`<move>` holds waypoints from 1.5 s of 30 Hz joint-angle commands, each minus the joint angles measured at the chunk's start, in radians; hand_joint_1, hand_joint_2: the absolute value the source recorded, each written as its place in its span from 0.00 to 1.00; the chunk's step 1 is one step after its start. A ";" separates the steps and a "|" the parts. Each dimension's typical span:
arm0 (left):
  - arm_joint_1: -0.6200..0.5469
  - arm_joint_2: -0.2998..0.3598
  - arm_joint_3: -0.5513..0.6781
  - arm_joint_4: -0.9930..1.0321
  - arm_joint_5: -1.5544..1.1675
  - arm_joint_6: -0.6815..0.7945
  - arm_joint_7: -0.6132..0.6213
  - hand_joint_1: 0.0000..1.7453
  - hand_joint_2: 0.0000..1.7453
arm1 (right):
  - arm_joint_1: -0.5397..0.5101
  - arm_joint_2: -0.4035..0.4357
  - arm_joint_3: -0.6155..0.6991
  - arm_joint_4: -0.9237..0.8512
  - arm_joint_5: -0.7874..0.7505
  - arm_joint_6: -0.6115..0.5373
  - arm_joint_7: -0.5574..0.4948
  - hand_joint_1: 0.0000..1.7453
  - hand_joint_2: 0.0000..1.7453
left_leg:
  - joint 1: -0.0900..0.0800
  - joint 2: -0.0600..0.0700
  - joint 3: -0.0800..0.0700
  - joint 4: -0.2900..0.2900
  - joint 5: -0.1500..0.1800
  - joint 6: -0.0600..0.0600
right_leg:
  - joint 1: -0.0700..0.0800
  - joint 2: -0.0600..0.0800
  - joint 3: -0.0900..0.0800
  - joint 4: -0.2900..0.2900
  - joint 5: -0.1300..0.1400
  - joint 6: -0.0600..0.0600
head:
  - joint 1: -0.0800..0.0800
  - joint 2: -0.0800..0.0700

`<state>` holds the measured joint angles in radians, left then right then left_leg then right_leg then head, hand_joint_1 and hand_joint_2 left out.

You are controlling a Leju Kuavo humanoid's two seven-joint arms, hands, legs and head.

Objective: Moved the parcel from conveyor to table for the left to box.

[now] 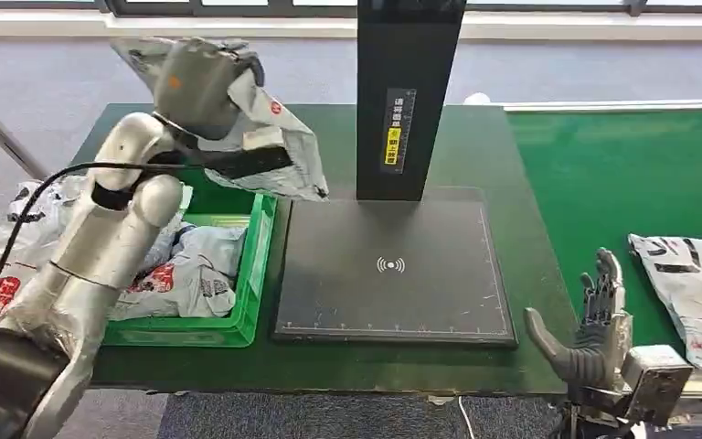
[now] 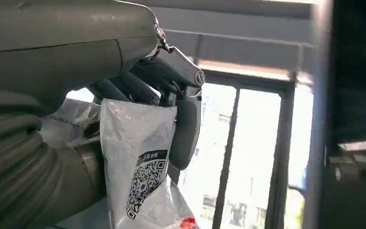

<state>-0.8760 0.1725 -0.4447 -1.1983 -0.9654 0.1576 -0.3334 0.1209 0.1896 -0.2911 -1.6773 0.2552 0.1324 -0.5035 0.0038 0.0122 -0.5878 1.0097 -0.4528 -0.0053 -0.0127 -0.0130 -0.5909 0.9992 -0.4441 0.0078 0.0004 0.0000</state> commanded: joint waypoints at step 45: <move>0.609 -0.059 0.501 -0.246 0.262 -0.030 -0.073 0.00 1.00 | 0.039 0.062 -0.165 -0.093 0.024 -0.001 0.018 0.00 1.00 | 0.000 -0.001 0.002 -0.002 -0.001 -0.001 | 0.000 0.000 0.001 -0.002 -0.003 -0.002 | -0.001 0.000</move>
<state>-0.3548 0.2374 0.0366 -1.3768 -0.7533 0.1548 -0.4070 0.1557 0.2022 -0.3628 -1.7369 0.2728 0.1282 -0.4959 0.0040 0.0133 -0.5879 1.0096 -0.4541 -0.0068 -0.0123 -0.0121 -0.5925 0.9987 -0.4463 0.0058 -0.0004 0.0000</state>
